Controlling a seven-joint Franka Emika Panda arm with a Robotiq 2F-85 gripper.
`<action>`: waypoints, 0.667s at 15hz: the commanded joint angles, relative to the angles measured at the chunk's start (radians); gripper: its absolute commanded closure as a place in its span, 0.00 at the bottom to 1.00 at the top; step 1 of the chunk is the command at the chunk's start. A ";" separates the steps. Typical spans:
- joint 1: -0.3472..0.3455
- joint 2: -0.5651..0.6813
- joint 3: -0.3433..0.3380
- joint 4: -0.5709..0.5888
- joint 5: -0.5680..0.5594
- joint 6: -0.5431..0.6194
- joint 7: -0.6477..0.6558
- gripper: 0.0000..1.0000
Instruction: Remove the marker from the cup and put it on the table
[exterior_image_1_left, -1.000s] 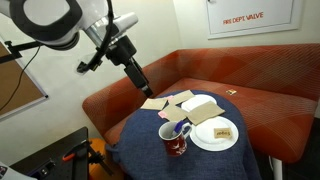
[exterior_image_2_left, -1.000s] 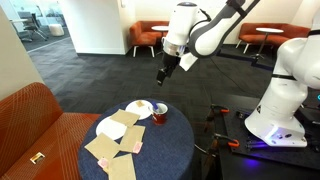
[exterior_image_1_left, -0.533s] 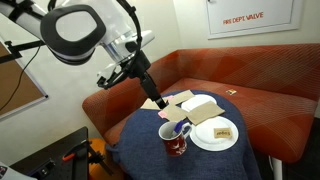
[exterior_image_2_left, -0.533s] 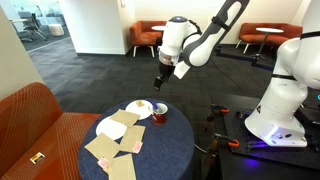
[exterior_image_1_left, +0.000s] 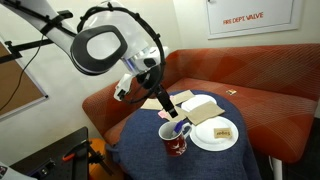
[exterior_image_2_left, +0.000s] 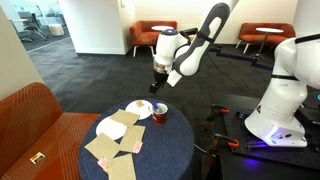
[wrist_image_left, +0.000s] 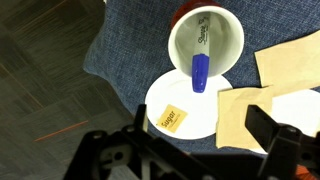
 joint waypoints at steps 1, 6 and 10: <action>0.048 0.084 -0.027 0.049 0.093 0.057 -0.040 0.00; 0.062 0.164 -0.014 0.111 0.224 0.053 -0.092 0.00; 0.067 0.201 -0.015 0.151 0.277 0.033 -0.126 0.01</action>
